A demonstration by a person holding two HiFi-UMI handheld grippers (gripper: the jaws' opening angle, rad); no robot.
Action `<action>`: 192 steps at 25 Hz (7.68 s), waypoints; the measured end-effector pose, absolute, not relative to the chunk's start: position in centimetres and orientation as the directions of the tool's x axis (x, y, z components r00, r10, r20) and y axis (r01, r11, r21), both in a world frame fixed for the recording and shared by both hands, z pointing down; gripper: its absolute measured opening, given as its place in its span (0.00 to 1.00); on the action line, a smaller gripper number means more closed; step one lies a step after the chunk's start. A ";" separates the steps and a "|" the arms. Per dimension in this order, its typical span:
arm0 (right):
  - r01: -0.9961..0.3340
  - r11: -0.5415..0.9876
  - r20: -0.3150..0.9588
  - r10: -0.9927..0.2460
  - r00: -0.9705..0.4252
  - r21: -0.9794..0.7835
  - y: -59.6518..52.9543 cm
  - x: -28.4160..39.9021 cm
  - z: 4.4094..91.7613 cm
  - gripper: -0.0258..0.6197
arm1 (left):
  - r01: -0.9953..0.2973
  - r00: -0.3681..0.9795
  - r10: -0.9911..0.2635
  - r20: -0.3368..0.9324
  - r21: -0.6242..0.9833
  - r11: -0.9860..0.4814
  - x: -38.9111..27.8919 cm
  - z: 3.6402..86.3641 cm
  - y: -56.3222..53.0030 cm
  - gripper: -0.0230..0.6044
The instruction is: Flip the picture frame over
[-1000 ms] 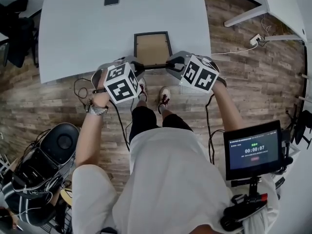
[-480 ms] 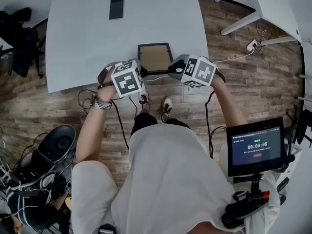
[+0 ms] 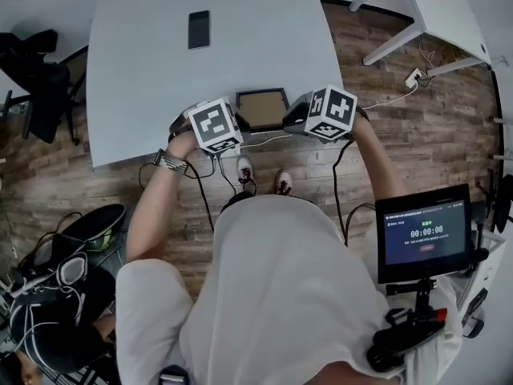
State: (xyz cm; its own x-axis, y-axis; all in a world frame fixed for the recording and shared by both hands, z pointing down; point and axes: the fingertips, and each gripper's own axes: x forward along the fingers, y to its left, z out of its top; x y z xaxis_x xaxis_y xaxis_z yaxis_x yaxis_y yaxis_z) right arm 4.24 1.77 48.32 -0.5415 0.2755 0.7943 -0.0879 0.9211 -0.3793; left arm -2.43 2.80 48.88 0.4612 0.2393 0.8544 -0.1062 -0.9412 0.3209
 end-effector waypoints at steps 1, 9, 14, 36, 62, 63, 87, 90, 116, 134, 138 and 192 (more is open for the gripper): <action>-0.086 0.915 0.786 0.288 -0.547 -0.395 1.8 4.3 48.2 0.13 | -0.102 0.464 0.262 0.846 0.345 -0.933 -2.4 48.8 2.8 0.14; -0.089 0.849 0.721 0.381 -0.578 -0.520 1.7 5.0 47.8 0.13 | -0.060 0.502 0.409 0.762 0.503 -0.862 -1.7 48.3 2.6 0.14; -0.068 0.817 0.690 0.434 -0.580 -0.572 1.6 5.5 47.1 0.13 | -0.030 0.513 0.477 0.714 0.570 -0.821 -1.1 47.5 2.5 0.14; 0.032 0.541 0.431 0.702 -0.568 -0.840 -0.3 1.2 45.4 0.12 | 0.092 0.487 0.778 0.396 0.863 -0.497 -5.3 45.4 0.2 0.12; 0.124 0.276 0.169 0.826 -0.538 -0.953 -7.1 3.0 46.9 0.11 | 0.103 0.527 0.831 0.178 0.957 -0.270 -3.5 46.9 -6.7 0.12; 0.126 0.266 0.160 0.830 -0.535 -0.956 -7.1 3.0 46.7 0.11 | 0.106 0.528 0.832 0.168 0.960 -0.261 -3.5 46.7 -6.6 0.12; 0.195 0.173 0.051 0.858 -0.511 -0.965 -7.5 2.6 44.6 0.12 | 0.139 0.587 0.808 0.051 0.977 -0.162 -4.0 44.8 -6.8 0.12; 0.195 0.186 0.063 0.859 -0.508 -0.963 -7.9 2.5 44.5 0.12 | 0.138 0.585 0.808 0.070 0.973 -0.184 -4.0 44.8 -7.2 0.12; 0.230 0.178 0.049 0.879 -0.475 -0.957 -8.6 1.7 44.3 0.11 | 0.137 0.621 0.776 0.108 0.960 -0.243 -4.7 44.9 -7.6 0.14; 0.213 0.177 0.065 0.891 -0.450 -0.961 -8.4 1.8 44.8 0.09 | 0.163 0.615 0.784 0.087 0.958 -0.235 -4.5 44.9 -7.5 0.13; 0.220 0.173 0.059 0.893 -0.446 -0.960 -8.2 1.5 44.8 0.09 | 0.163 0.618 0.781 0.089 0.957 -0.238 -4.8 45.0 -7.3 0.13; 0.094 0.082 0.039 0.919 -0.393 -0.992 -13.8 3.4 57.2 0.04 | 0.018 0.605 0.792 0.079 0.993 -0.113 -3.6 59.6 -13.3 0.05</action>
